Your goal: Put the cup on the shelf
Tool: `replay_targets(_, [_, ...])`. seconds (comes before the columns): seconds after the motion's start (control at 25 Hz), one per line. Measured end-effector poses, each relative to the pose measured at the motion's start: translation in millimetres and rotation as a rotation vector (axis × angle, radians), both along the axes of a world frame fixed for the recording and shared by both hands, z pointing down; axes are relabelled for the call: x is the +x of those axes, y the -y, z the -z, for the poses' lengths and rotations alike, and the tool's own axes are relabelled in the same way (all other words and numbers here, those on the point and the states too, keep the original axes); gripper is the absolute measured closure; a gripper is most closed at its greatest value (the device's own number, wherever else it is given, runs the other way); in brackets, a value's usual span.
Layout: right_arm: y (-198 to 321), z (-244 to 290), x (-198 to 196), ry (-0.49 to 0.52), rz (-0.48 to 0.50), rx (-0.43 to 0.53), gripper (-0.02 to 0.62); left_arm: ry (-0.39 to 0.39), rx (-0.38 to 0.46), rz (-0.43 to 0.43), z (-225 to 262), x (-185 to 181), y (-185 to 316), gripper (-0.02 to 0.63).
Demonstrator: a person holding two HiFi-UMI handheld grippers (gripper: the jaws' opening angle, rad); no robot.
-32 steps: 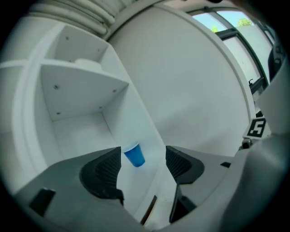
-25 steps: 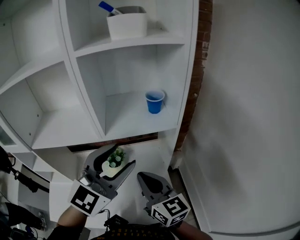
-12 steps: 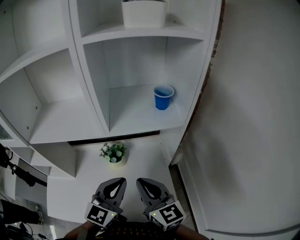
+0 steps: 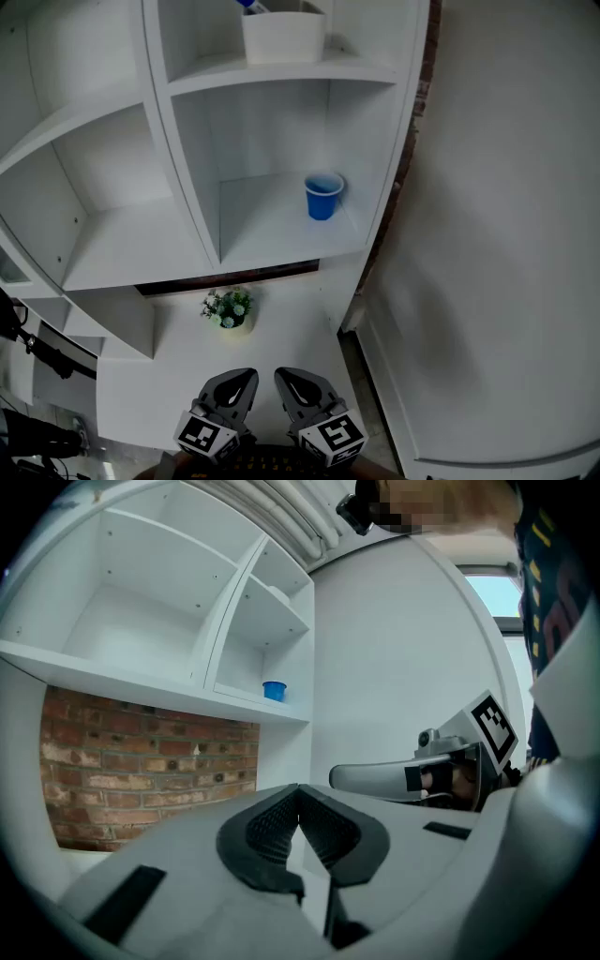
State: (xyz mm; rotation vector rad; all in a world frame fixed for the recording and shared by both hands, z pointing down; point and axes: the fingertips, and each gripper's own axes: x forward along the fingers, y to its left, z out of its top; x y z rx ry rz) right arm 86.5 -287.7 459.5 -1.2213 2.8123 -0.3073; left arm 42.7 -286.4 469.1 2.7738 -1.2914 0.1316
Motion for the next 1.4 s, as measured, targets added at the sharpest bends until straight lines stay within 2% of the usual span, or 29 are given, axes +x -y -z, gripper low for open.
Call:
replay_targets(0.16, [-6.7,-1.7,4.3,-0.001,-0.011,-0.004,0.589,0.004,0.007,-0.025,0.7,6.7,-5.4,0.604])
replay_targets(0.72, [-20.8,-3.4,4.3,0.014,-0.005,-0.007,0.589,0.029,0.002,-0.034,-4.4,7.8,-14.8,0.604])
replay_targets(1.0, [-25.2,-2.2,1.3,0.017,0.006,-0.002,0.589,0.025,-0.028,-0.022,-7.7,6.0,-20.1,0.604])
replay_targets(1.4, [-32.8,2.6,-3.5,0.019,0.025,0.000,0.589,0.019,-0.009,-0.007,1.3,-0.8,-27.3,0.604])
